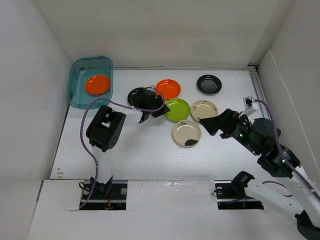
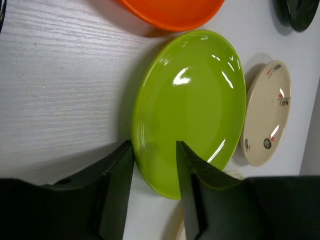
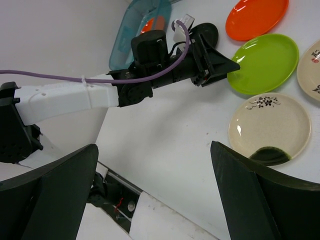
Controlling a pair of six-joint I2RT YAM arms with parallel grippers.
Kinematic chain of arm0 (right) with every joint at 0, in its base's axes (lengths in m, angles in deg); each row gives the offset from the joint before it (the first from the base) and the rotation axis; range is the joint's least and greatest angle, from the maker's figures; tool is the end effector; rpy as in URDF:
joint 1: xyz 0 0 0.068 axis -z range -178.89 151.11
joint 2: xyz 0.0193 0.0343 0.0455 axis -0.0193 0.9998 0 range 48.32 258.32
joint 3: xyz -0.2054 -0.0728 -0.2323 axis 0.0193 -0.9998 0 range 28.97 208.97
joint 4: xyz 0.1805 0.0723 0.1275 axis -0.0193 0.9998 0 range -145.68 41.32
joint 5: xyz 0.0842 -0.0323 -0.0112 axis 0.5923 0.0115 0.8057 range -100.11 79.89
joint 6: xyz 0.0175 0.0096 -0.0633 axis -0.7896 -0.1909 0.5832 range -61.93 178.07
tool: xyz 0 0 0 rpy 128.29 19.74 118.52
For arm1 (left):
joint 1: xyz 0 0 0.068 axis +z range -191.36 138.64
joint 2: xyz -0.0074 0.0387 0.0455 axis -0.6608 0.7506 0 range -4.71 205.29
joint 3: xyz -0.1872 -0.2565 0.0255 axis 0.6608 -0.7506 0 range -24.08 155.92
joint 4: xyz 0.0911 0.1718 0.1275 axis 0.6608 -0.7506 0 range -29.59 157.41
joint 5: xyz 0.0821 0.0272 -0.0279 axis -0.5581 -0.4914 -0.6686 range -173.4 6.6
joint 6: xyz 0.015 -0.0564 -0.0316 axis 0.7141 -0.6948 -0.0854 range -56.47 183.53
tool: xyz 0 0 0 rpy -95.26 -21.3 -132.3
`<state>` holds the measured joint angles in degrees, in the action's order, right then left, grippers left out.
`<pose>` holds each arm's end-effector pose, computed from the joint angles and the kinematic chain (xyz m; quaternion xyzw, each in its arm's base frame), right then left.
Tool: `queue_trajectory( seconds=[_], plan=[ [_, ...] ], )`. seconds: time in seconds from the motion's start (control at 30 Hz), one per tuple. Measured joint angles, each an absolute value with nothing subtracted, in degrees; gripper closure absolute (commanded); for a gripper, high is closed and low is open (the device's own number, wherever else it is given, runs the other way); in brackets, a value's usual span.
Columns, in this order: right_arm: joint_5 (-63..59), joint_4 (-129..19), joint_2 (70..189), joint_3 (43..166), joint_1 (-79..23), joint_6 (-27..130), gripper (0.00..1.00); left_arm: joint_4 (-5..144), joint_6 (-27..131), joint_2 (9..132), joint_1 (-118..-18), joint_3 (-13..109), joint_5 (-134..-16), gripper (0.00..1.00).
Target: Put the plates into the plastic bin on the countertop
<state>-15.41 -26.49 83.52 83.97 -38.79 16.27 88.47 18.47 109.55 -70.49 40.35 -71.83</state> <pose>0.0578 0.0420 0.4010 0.0426 0.7612 0.3960 0.5118 0.3807 -0.2241 0.2120 -0.0678 0.8551 -0.3748 0.3518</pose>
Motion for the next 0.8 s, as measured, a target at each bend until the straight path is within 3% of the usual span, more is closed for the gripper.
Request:
queue_trajectory(
  seconds=[0.17,0.43,0.63,0.8],
  plan=[
    [-15.4,-26.4,83.2,84.0,-38.8,16.3,0.0,86.1,18.2,110.9,-70.4,41.7,-72.7,1.0],
    [-15.0,-26.1,82.4,84.0,-38.8,16.3,0.0,82.2,17.1,109.8,-70.5,42.6,-74.5,1.0],
    [-15.0,-26.1,82.4,84.0,-38.7,16.3,0.0,73.5,18.1,100.6,-70.1,42.4,-77.1,1.0],
    [-14.9,-26.2,82.4,84.0,-38.7,16.3,0.0,65.5,18.4,96.8,-64.4,52.3,-78.3,1.0]
  ],
)
